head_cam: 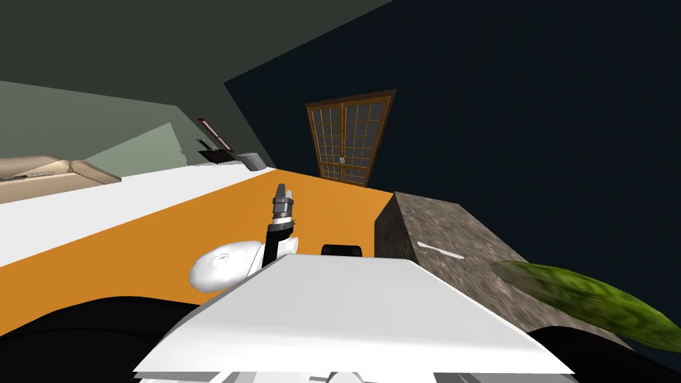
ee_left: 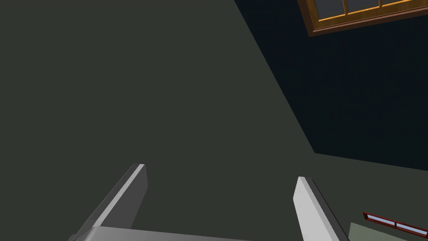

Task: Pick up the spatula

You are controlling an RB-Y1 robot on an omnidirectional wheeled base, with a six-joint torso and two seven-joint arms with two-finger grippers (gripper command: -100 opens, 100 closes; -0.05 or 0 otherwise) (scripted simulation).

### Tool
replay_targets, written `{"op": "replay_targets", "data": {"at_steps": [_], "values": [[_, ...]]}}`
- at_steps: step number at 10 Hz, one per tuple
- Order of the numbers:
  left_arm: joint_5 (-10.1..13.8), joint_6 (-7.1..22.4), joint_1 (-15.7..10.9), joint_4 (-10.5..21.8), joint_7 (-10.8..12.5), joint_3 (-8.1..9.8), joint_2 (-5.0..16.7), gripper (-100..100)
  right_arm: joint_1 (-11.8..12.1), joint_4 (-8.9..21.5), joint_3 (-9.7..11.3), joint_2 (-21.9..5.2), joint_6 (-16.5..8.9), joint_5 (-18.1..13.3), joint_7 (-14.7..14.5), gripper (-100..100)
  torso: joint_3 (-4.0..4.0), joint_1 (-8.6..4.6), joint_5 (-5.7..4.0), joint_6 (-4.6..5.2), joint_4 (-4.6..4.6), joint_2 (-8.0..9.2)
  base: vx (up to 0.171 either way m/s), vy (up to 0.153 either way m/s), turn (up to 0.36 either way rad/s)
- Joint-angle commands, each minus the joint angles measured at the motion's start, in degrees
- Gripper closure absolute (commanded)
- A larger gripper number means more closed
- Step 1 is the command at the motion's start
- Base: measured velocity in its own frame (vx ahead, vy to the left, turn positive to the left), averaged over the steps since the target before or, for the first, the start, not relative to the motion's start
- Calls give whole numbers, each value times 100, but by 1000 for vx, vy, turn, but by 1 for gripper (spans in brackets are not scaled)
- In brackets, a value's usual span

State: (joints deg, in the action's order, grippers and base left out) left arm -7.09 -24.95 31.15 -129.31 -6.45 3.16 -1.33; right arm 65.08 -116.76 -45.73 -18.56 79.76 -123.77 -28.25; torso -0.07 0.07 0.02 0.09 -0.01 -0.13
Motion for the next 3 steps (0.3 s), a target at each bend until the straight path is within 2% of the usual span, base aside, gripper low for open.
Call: {"op": "replay_targets", "data": {"at_steps": [1, 2, 3], "values": [[0, 0, 0, 0, 0, 0, 0, 0, 72, -155, -138, -25, 159, 111, 29, 100, 0, 0, 0, 0, 0, 0, 23, 2, -45], [0, 0, 0, 0, 0, 0, 0, 0, 57, -115, -90, -9, 97, 73, 19, 100, -2, 2, 0, -1, -1, -4, 10, 1, -7], [0, 0, 0, 0, 0, 0, 0, 0, 64, -128, -102, -10, 118, 81, 23, 0, -1, -1, -3, -2, 0, -2, 0, 0, 0]]}}
